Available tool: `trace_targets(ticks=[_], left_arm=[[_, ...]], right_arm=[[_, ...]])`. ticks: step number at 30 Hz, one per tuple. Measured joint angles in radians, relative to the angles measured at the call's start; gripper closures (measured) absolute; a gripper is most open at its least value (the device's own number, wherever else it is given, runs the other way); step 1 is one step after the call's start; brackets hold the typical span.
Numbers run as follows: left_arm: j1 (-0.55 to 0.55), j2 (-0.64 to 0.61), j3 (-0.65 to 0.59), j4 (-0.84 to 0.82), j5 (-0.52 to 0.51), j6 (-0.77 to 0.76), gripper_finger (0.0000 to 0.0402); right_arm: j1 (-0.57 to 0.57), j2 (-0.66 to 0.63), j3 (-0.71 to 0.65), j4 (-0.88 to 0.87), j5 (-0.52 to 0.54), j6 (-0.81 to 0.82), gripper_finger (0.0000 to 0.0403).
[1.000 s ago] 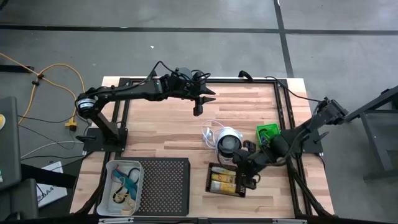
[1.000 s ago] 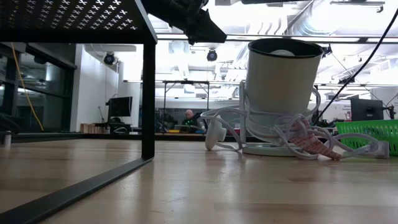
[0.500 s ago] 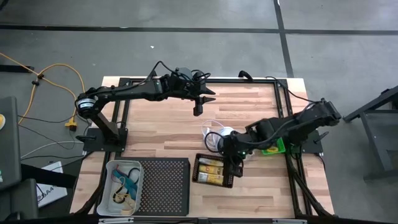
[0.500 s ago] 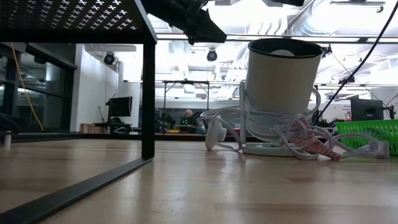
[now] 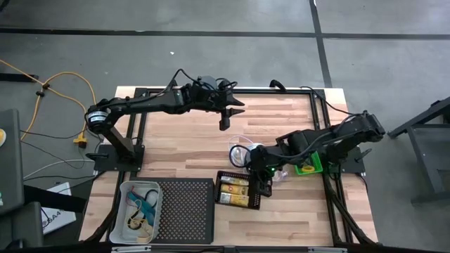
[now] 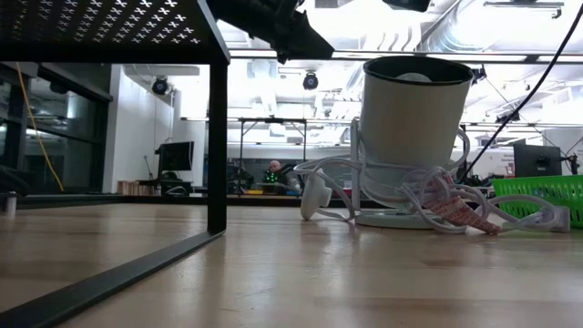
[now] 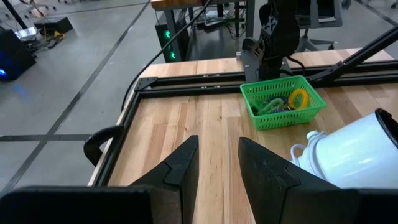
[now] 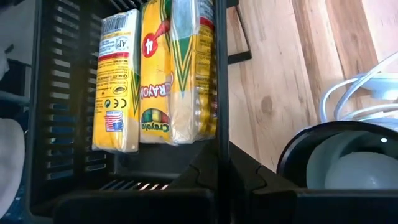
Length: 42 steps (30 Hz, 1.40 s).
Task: Pick & Place Office Desk Supplies
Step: Put the black bin on the shelf
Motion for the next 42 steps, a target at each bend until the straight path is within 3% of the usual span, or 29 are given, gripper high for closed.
trace_targets(ticks=[12, 19, 35, 42], left_arm=[[0.000, 0.000, 0.000, 0.040, 0.000, -0.003, 0.0294], [0.000, 0.000, 0.000, 0.028, 0.002, -0.188, 0.0294], [0.000, 0.000, 0.000, -0.039, -0.026, -0.221, 0.0294], [-0.001, -0.013, -0.001, -0.087, 0.073, -0.252, 0.0294]], right_arm=[[0.001, 0.000, 0.000, 0.008, 0.011, 0.002, 0.0400], [0.001, 0.000, 0.000, 0.010, 0.025, 0.003, 0.0400], [0.001, 0.000, 0.000, 0.009, 0.034, 0.024, 0.0400], [0.004, 0.000, 0.000, 0.009, 0.033, 0.030, 0.0400]])
